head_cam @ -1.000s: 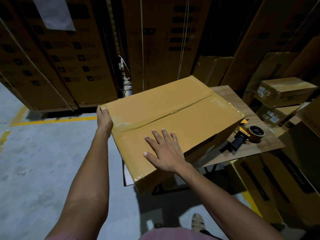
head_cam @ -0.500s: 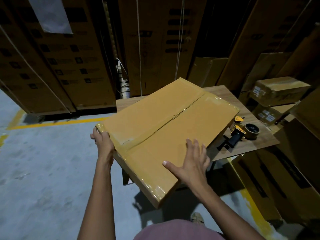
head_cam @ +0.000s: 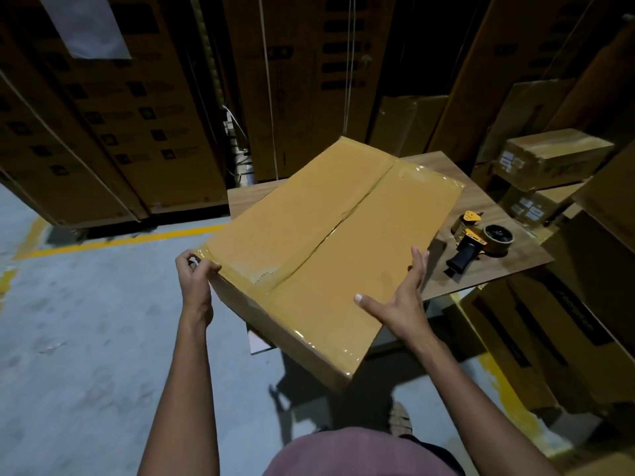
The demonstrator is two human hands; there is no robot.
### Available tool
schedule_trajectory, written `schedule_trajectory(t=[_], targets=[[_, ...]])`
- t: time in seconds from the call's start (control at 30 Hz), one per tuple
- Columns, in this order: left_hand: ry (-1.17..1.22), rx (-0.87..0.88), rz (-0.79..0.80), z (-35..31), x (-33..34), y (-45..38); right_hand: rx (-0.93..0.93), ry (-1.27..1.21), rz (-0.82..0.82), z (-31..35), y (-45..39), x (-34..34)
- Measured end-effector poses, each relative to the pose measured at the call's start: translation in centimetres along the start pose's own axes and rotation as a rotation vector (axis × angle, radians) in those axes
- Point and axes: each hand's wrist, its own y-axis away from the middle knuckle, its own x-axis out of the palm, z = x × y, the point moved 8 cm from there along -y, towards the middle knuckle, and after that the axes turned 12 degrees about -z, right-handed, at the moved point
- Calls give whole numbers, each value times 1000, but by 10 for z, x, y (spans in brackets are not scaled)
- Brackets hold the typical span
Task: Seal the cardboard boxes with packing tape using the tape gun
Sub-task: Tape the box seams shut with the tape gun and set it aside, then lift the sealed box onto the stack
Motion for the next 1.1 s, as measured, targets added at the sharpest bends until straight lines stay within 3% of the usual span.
schedule_trajectory(t=[0.23, 0.47, 0.63, 0.7, 0.9, 1.1], targets=[[-38, 133, -113, 15, -14, 46, 186, -168, -229, -20, -31, -56], [94, -62, -49, 32, -7, 80, 547, -254, -371, -77, 55, -100], [110, -187, 359, 36, 42, 100, 488, -384, -480, -81, 85, -97], [167, -243, 423, 25, 53, 118, 489, -436, -562, -80, 74, -105], [321, -187, 385, -39, 82, 159, 406, -583, -719, -47, 8, -163], [345, -147, 376, -82, 125, 187, 242, -575, -687, -3, -63, -225]])
